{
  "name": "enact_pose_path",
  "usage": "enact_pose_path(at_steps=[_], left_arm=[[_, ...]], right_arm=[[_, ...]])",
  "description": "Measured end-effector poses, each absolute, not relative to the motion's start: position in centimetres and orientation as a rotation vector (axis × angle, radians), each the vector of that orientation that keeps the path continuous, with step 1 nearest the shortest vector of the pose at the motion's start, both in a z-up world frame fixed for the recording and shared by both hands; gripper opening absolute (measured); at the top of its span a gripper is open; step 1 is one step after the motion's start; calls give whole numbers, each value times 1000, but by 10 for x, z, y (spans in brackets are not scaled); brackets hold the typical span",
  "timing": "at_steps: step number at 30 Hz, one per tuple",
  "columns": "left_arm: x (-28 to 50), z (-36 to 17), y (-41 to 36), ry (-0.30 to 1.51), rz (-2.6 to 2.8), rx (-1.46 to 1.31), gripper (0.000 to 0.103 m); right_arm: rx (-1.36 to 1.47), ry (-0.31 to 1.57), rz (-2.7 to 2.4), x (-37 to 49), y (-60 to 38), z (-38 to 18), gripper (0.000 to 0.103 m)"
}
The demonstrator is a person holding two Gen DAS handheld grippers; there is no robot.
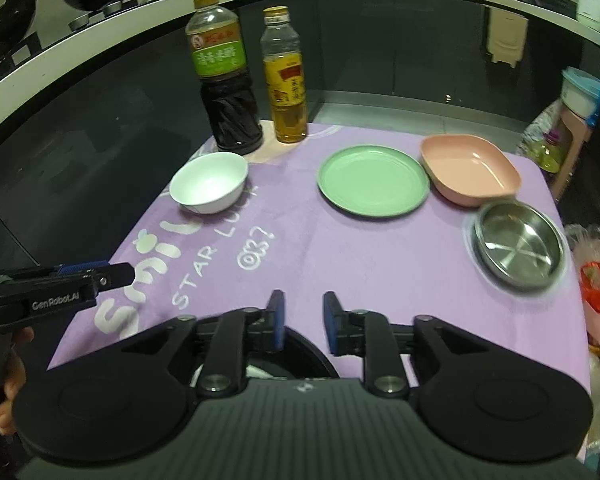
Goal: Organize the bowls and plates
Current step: 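Open both tools and move them to the small white bowl, then close both tools on the small white bowl rim and lift it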
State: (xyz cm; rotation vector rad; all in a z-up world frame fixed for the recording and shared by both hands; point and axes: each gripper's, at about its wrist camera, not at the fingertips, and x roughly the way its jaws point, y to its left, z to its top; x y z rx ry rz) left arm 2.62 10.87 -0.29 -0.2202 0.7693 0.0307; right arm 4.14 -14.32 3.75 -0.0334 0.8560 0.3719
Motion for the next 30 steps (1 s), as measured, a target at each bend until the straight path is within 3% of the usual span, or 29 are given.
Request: enact_pose_path(at_steps=[14, 30], left_arm=[[90, -3, 155, 751, 153, -301, 30], [153, -28, 162, 817, 131, -342, 30]], right_arm=[[-32, 905, 462, 121, -110, 42, 30], [8, 968, 524, 189, -77, 10, 30]])
